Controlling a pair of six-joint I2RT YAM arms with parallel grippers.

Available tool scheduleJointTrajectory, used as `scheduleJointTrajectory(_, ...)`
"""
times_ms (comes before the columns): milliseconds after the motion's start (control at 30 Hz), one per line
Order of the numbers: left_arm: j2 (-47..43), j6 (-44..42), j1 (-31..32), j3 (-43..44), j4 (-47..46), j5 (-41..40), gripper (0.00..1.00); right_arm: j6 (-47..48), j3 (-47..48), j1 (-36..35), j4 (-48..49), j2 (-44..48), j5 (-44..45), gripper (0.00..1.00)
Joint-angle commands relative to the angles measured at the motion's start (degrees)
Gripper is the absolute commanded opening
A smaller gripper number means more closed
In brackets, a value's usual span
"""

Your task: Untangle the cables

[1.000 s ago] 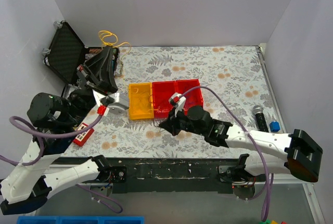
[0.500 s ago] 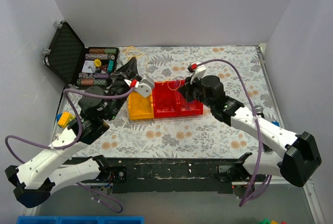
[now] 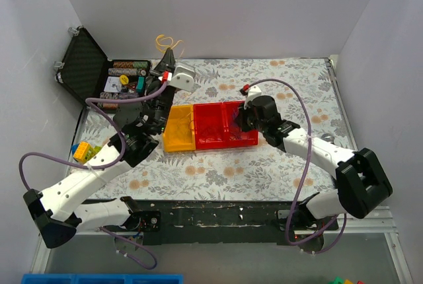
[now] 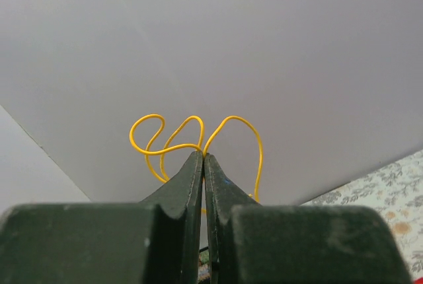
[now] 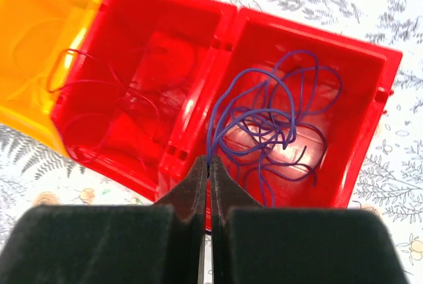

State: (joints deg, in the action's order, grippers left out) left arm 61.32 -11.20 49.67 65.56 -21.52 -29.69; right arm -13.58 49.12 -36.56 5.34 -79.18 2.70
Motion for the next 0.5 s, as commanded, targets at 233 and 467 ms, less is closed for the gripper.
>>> scheduleJointTrajectory(233, -2.1, 6.1, -1.8, -4.6, -2.5, -1.1, 0.00, -3.9, -2.2, 3.0, 2.8, -4.7, 1.2, 0.01)
scheduleJointTrajectory(467, -2.2, 13.5, -9.1, -10.6, 0.9, -0.6, 0.00, -5.9, 1.9, 3.5, 1.9, -6.9, 0.9, 0.16)
